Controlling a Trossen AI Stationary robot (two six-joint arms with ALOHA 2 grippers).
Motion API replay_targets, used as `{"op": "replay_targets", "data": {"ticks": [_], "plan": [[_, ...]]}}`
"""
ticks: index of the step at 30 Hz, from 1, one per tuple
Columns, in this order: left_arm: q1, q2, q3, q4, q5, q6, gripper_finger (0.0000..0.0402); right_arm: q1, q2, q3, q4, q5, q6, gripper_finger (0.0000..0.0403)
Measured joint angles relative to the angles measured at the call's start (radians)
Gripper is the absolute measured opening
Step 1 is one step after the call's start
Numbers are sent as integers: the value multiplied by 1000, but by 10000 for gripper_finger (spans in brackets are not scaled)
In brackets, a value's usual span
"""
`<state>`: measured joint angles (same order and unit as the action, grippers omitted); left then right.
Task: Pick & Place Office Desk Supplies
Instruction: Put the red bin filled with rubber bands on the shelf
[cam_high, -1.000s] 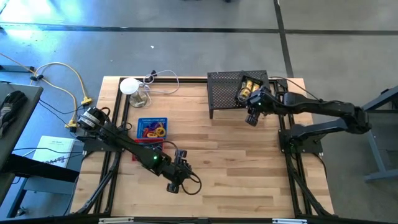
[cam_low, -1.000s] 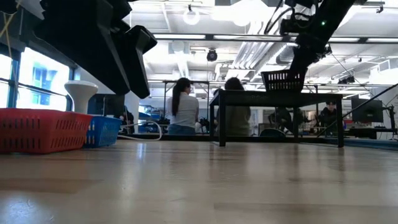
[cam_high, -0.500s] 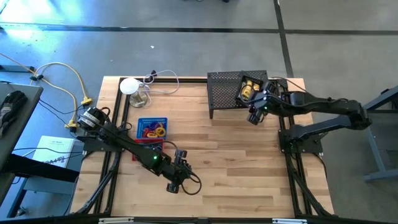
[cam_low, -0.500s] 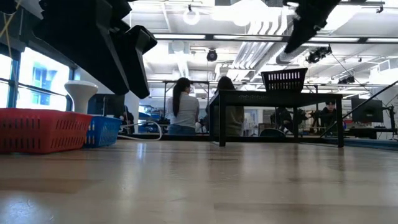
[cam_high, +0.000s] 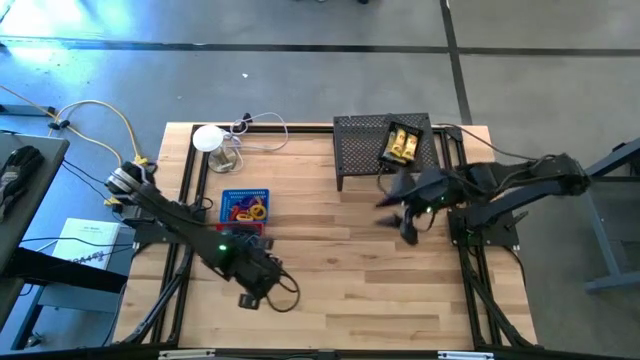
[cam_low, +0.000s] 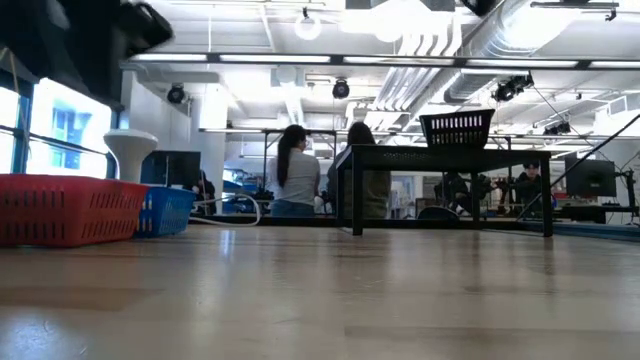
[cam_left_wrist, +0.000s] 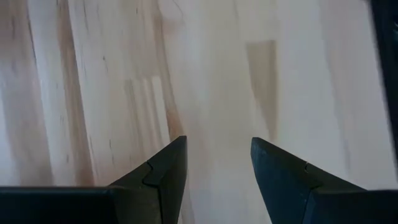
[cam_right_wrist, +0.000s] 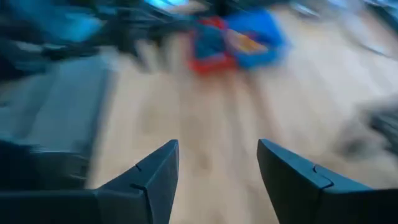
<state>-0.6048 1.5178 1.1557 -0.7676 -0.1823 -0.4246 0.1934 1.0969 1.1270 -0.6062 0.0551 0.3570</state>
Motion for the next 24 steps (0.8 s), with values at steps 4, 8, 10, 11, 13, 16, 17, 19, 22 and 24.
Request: {"op": "replay_targets", "data": {"ticks": [4, 8, 10, 11, 13, 16, 17, 19, 22, 24], "plan": [[-48, -50, -7, -65, -67, -46, 169, 117, 86, -4, 247, -61, -47, 205], [-64, -46, -32, -102, -109, -129, 169, 221, 199, -4, 419, -61, -132, 205], [-57, -41, -48, -100, -135, -196, 169, 259, 260, -5, 473, -60, -163, 205], [-49, -40, -56, -106, -154, -251, 169, 278, 293, -5, 500, -58, -174, 205], [-21, -41, -66, -138, -173, -425, 169, 306, 350, -5, 539, -55, -177, 205], [25, -41, -68, -208, -145, -606, 169, 339, 429, -5, 608, -55, -178, 205], [34, -41, -68, -216, -124, -614, 169, 347, 452, -5, 630, -55, -180, 205], [34, -41, -68, -215, -82, -578, 169, 360, 490, -5, 678, -58, -203, 205], [17, -41, -69, -227, -54, -562, 169, 374, 533, -5, 746, -62, -230, 205], [11, -41, -78, -228, -33, -624, 169, 379, 553, -5, 770, -62, -231, 205]]}}
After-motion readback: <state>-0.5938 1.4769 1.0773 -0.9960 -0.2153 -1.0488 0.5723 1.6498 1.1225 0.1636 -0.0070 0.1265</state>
